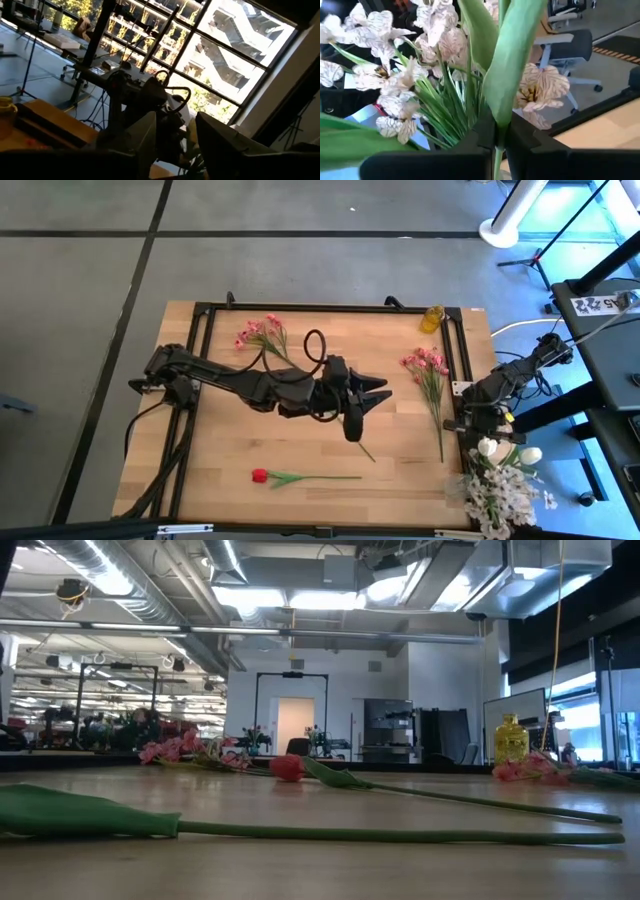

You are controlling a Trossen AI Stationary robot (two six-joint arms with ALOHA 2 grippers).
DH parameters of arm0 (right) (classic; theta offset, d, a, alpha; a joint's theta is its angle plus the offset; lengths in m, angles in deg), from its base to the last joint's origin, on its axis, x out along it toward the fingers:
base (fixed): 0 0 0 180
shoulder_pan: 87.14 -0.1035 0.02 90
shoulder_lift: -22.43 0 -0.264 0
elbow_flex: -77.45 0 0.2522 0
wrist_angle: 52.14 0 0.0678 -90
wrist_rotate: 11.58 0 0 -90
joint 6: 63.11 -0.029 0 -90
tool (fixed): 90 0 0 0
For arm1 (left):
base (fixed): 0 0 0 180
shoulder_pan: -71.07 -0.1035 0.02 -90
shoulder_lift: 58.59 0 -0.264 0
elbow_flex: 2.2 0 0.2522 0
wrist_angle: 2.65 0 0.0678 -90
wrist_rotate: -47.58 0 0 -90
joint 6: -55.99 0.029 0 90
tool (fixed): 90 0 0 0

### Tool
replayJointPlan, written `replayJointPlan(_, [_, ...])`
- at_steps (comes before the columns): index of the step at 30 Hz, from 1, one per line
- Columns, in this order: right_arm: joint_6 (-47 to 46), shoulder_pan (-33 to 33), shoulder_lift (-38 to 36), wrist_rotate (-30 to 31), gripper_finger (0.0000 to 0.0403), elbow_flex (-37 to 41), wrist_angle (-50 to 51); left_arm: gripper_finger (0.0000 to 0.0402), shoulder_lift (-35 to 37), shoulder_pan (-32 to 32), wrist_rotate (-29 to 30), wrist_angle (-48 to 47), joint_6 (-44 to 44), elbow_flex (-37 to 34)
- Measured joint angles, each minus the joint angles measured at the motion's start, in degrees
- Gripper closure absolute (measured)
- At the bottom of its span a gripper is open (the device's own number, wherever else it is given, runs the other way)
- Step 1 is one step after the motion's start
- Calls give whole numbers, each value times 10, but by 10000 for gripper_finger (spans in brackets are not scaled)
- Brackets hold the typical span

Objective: Sort flowers into vase by color
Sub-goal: Put the white flower into the transparent vase

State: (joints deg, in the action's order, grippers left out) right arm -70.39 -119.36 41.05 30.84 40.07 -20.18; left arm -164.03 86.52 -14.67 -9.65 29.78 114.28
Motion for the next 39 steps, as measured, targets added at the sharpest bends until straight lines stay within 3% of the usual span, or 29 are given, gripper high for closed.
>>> replayJointPlan(4, [-15, 0, 0, 20, 362, 0, 2, 264, 8, -1, -3, 0, -18, 0])
replayJointPlan(9, [-11, 0, 13, 36, 295, -9, 43, 264, 7, -2, -14, -8, -21, 0])
replayJointPlan(15, [-5, 0, 37, 35, 204, -81, 89, 264, 7, 0, -27, -13, -34, 0])
replayJointPlan(20, [-6, 0, 37, 40, 171, -149, 143, 264, 11, 3, -29, -12, -34, 0])
replayJointPlan(27, [-13, 0, 36, 142, 194, -226, 196, 264, 15, 3, -23, -10, -34, 0])
replayJointPlan(35, [3, 0, 37, 146, 296, -226, 255, 264, 15, 3, -18, -11, -48, 0])
replayJointPlan(39, [17, 0, 37, 144, 316, -226, 271, 264, 15, 3, -17, -10, -49, 0])
